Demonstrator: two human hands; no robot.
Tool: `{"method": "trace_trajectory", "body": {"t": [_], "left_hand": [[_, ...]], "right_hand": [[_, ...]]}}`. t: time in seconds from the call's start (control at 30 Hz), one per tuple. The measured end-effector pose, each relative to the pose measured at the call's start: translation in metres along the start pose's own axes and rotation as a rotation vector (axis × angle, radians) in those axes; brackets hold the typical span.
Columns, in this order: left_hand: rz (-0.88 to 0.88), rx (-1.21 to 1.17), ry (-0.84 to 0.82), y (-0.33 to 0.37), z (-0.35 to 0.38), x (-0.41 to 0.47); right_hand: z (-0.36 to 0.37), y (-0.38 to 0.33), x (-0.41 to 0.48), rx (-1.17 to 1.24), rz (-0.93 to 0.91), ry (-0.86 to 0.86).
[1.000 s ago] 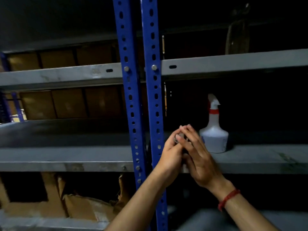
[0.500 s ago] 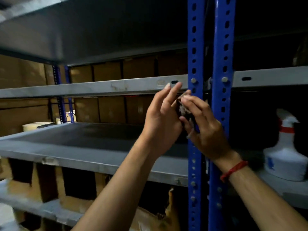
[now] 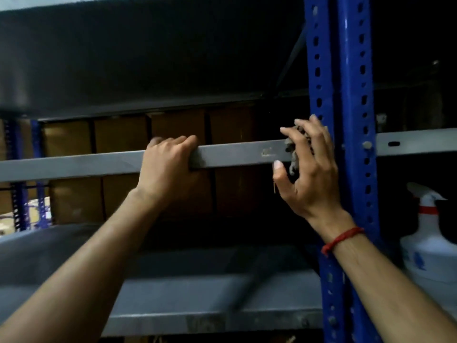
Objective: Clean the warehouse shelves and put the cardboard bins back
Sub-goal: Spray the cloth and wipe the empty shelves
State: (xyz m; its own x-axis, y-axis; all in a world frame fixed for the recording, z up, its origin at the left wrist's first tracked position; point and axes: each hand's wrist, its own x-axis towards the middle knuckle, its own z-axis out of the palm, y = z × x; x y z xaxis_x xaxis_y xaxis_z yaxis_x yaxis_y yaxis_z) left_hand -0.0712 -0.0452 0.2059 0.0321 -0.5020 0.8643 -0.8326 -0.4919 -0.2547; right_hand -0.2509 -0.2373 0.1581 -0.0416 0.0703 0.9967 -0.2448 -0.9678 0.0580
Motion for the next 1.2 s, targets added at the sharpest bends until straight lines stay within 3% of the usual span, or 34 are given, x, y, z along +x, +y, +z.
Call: {"method": "trace_trajectory", "body": {"t": [0.17,0.27,0.4,0.53,0.73,0.87,0.97,1.07,1.2], "left_hand": [[0.043,-0.012,0.201,-0.001,0.011,0.001],[0.066,0.009,0.221,-0.005,0.013,0.001],[0.076,0.007,0.2,-0.005,0.011,0.001],[0.076,-0.002,0.22,-0.004,0.012,0.0],[0.032,-0.002,0.232,0.001,0.013,0.0],[0.047,0.024,0.196,-0.004,0.013,-0.001],[0.042,0.0,0.184,-0.004,0.01,-0.002],[0.037,-0.027,0.18,-0.001,0.011,-0.003],[0.007,-0.032,0.191,0.001,0.01,-0.001]], "right_hand": [[0.036,-0.048,0.011,-0.008,0.043,0.1],[0.055,-0.068,0.016,-0.019,-0.002,0.063],[0.035,-0.034,0.015,-0.166,-0.179,-0.062],[0.007,0.001,0.006,-0.287,-0.017,0.069],[0.04,-0.04,0.007,-0.142,0.209,0.261],[0.072,-0.092,0.002,-0.027,-0.019,0.054],[0.06,-0.079,0.002,-0.093,-0.19,-0.09],[0.024,-0.027,0.0,-0.256,-0.064,-0.008],[0.015,-0.013,-0.005,-0.228,0.154,0.176]]}}
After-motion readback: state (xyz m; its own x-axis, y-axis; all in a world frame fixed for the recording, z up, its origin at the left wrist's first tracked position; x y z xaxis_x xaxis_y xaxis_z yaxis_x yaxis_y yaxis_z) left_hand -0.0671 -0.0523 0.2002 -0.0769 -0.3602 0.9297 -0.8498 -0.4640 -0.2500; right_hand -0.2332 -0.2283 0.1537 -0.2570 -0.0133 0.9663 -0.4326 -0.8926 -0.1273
